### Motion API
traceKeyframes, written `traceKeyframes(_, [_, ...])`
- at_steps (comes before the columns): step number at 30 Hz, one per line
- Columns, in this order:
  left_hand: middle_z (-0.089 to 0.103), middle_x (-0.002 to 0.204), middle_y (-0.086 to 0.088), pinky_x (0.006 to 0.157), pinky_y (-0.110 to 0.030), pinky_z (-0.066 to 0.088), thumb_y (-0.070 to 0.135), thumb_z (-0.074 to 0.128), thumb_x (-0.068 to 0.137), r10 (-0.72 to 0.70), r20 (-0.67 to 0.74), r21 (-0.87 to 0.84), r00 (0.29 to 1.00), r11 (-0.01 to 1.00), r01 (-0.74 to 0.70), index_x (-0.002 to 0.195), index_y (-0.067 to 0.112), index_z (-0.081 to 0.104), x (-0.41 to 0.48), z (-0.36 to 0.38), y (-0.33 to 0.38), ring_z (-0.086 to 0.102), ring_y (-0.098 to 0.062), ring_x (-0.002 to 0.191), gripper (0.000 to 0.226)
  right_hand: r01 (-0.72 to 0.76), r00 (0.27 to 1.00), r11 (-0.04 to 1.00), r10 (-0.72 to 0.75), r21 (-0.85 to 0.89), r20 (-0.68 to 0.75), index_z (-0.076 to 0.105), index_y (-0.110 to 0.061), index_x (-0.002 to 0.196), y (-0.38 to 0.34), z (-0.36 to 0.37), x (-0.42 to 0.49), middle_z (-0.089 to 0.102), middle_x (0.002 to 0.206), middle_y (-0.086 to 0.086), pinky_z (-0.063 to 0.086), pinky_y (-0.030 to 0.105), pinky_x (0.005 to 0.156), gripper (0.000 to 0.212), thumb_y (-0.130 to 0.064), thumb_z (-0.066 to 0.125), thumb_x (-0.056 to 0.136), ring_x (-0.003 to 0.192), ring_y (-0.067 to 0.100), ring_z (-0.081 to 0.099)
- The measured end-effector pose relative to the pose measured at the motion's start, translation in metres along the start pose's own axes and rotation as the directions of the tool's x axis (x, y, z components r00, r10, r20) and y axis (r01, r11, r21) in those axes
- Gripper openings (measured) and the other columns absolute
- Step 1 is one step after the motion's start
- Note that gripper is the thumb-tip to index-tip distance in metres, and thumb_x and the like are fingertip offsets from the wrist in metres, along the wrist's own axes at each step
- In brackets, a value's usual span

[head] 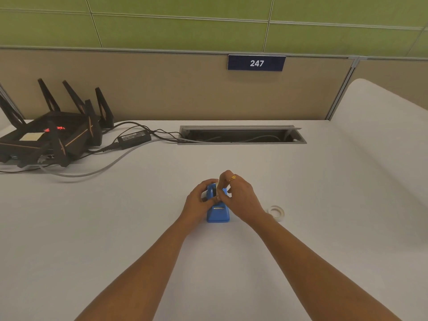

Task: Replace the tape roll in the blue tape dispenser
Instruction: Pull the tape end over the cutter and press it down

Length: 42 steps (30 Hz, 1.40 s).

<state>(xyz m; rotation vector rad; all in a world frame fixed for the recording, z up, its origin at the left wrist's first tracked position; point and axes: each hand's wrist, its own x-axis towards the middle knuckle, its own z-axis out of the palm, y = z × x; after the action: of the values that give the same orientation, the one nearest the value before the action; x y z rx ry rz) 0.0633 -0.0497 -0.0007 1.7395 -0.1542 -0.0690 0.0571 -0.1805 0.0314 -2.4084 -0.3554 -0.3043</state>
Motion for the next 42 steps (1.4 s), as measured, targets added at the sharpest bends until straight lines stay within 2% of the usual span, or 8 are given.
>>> traceKeyframes(7, [0.054, 0.127, -0.004, 0.101, -0.034, 0.04, 0.014, 0.065, 0.079, -0.003, -0.003, 0.026, 1.0, 1.0, 0.004, 0.12, 0.019, 0.05, -0.0013, -0.0001, 0.0026, 0.049, -0.016, 0.113, 0.044, -0.041, 0.998, 0.994, 0.037, 0.106, 0.042, 0.049, -0.011, 0.093, -0.002, -0.0034, -0.0031, 0.06, 0.085, 0.006, 0.054, 0.035, 0.075, 0.016, -0.006, 0.059, 0.082, 0.076, 0.019, 0.056])
traceKeyframes(12, [0.053, 0.127, -0.005, 0.099, -0.032, 0.039, 0.011, 0.064, 0.08, -0.015, -0.016, 0.046, 1.0, 0.999, 0.015, 0.12, 0.017, 0.049, -0.0005, 0.0002, 0.0033, 0.047, -0.014, 0.111, 0.044, -0.027, 0.999, 0.998, 0.024, 0.053, 0.047, 0.061, -0.008, 0.111, -0.0004, -0.0028, -0.0005, 0.061, 0.104, 0.014, 0.048, 0.025, 0.079, 0.026, -0.014, 0.059, 0.086, 0.088, 0.022, 0.058])
traceKeyframes(21, [0.053, 0.128, -0.005, 0.099, -0.031, 0.039, 0.014, 0.063, 0.081, -0.004, 0.0, 0.062, 1.0, 0.998, 0.004, 0.121, 0.018, 0.049, -0.0011, -0.0003, 0.0043, 0.046, -0.013, 0.112, 0.043, -0.047, 0.998, 0.999, 0.048, -0.023, 0.048, 0.068, -0.009, 0.104, 0.0035, -0.004, 0.003, 0.064, 0.104, 0.013, 0.04, 0.018, 0.075, 0.021, -0.016, 0.057, 0.088, 0.087, 0.023, 0.06])
traceKeyframes(26, [0.052, 0.131, -0.008, 0.103, -0.037, 0.038, 0.014, 0.063, 0.081, -0.024, -0.008, 0.074, 1.0, 0.997, 0.024, 0.123, 0.015, 0.048, -0.0015, 0.0004, 0.0066, 0.046, -0.017, 0.117, 0.045, -0.048, 0.998, 0.998, 0.049, -0.046, 0.041, 0.067, -0.006, 0.1, 0.0039, -0.0011, 0.0041, 0.064, 0.101, 0.012, 0.035, 0.015, 0.072, 0.02, -0.016, 0.053, 0.09, 0.077, 0.012, 0.049])
traceKeyframes(31, [0.052, 0.13, -0.008, 0.101, -0.036, 0.04, 0.012, 0.064, 0.08, -0.037, 0.008, 0.072, 0.999, 0.997, 0.036, 0.122, 0.016, 0.049, -0.0021, -0.0006, 0.0075, 0.046, -0.019, 0.118, 0.045, -0.074, 0.996, 0.997, 0.074, -0.017, 0.042, 0.064, -0.004, 0.099, 0.0025, 0.0024, 0.0023, 0.063, 0.101, 0.014, 0.035, 0.016, 0.074, 0.02, -0.013, 0.048, 0.092, 0.079, 0.012, 0.047])
traceKeyframes(36, [0.054, 0.124, -0.004, 0.099, -0.034, 0.04, 0.013, 0.065, 0.079, -0.026, 0.018, 0.078, 1.0, 0.997, 0.025, 0.116, 0.022, 0.05, -0.0018, -0.0009, 0.0065, 0.046, -0.014, 0.111, 0.041, -0.1, 0.994, 0.995, 0.099, 0.006, 0.044, 0.062, -0.004, 0.099, 0.0018, 0.0031, 0.0001, 0.062, 0.1, 0.014, 0.034, 0.013, 0.071, 0.02, -0.014, 0.046, 0.093, 0.079, 0.012, 0.047])
traceKeyframes(39, [0.056, 0.113, 0.008, 0.093, -0.027, 0.038, 0.018, 0.065, 0.079, -0.032, 0.043, 0.047, 0.999, 0.998, 0.03, 0.103, 0.035, 0.052, -0.002, -0.0038, 0.0062, 0.049, -0.011, 0.108, 0.032, -0.1, 0.994, 0.995, 0.099, 0.017, 0.044, 0.062, -0.004, 0.098, 0.0014, 0.0031, -0.0009, 0.061, 0.099, 0.013, 0.031, 0.007, 0.067, 0.019, -0.013, 0.046, 0.093, 0.079, 0.012, 0.048])
traceKeyframes(42, [0.059, 0.111, 0.009, 0.099, -0.033, 0.041, 0.016, 0.057, 0.084, -0.067, 0.042, -0.011, 0.997, 0.998, 0.068, 0.095, 0.043, 0.056, -0.001, -0.007, 0.007, 0.053, -0.015, 0.11, 0.029, -0.104, 0.994, 0.994, 0.104, 0.021, 0.033, 0.063, -0.004, 0.096, 0.0013, 0.0038, -0.0031, 0.061, 0.099, 0.012, 0.031, 0.006, 0.065, 0.019, -0.013, 0.047, 0.092, 0.079, 0.011, 0.048])
